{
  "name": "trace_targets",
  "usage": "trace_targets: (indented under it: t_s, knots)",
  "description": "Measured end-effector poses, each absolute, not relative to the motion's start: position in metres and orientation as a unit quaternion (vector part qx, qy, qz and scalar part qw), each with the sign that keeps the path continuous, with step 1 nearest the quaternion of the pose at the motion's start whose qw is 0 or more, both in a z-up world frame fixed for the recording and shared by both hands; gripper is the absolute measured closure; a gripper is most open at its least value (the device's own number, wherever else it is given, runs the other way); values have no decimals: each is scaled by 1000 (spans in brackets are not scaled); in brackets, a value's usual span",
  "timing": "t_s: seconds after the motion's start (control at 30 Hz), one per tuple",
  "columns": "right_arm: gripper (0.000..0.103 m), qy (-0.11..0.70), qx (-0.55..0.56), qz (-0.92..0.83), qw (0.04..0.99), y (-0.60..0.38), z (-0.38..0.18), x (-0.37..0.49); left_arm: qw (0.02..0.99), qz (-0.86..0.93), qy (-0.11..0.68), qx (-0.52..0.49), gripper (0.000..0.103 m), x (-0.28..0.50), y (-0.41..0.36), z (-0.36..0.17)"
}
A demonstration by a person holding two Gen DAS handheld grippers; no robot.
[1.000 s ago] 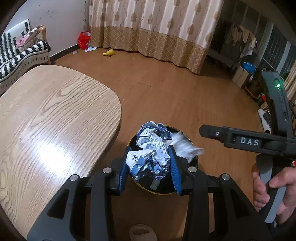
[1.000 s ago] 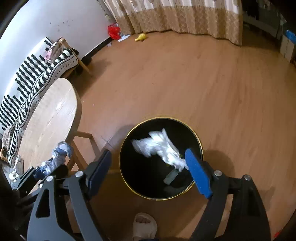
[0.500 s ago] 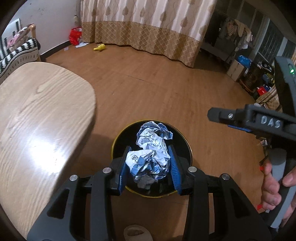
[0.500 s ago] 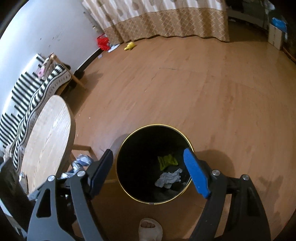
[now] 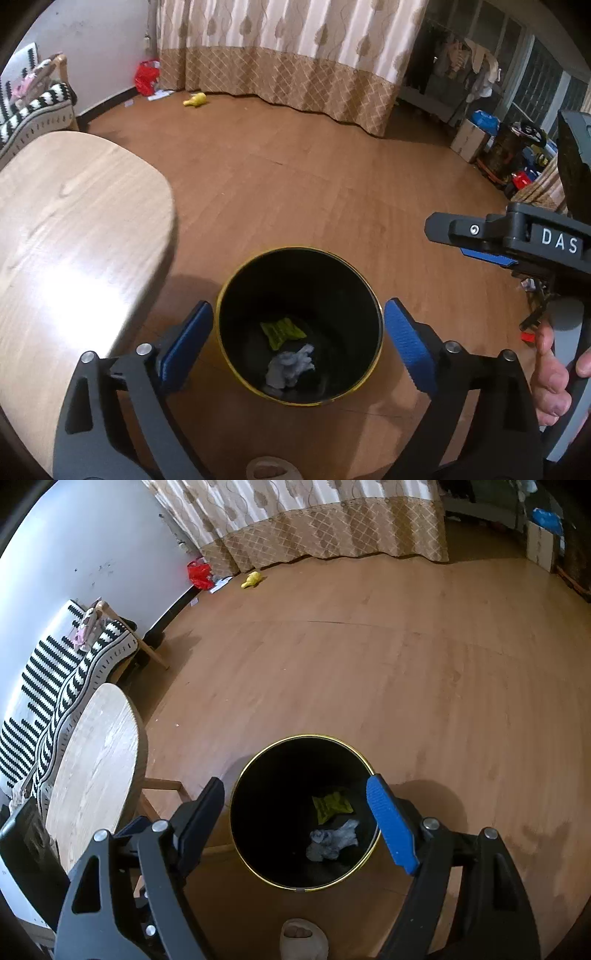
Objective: Collect trash
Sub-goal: 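Grasp the red cigarette box with left tool while right tool grasps the red ribbon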
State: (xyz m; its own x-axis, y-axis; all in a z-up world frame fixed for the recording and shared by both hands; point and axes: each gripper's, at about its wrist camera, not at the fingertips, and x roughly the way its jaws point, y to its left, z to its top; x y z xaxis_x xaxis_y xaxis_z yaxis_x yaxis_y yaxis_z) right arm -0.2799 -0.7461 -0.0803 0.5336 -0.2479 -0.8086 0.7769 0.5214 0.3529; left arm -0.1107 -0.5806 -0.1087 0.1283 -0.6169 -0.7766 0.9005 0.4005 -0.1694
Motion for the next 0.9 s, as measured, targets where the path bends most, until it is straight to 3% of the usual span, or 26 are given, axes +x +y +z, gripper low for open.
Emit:
trace_targets:
  t_s: [0.33, 0.67, 0.9]
  knots:
    - [23, 357, 335, -257, 833, -696, -54, -226, 798, -439, 389, 135, 8, -54, -474, -45]
    - [23, 397, 223, -102, 885, -540, -21, -109, 879, -288, 374, 59, 7, 10, -276, 7]
    - [23, 421, 157, -10, 893, -413, -14, -46, 915, -157, 372, 8, 7, 39, -126, 12]
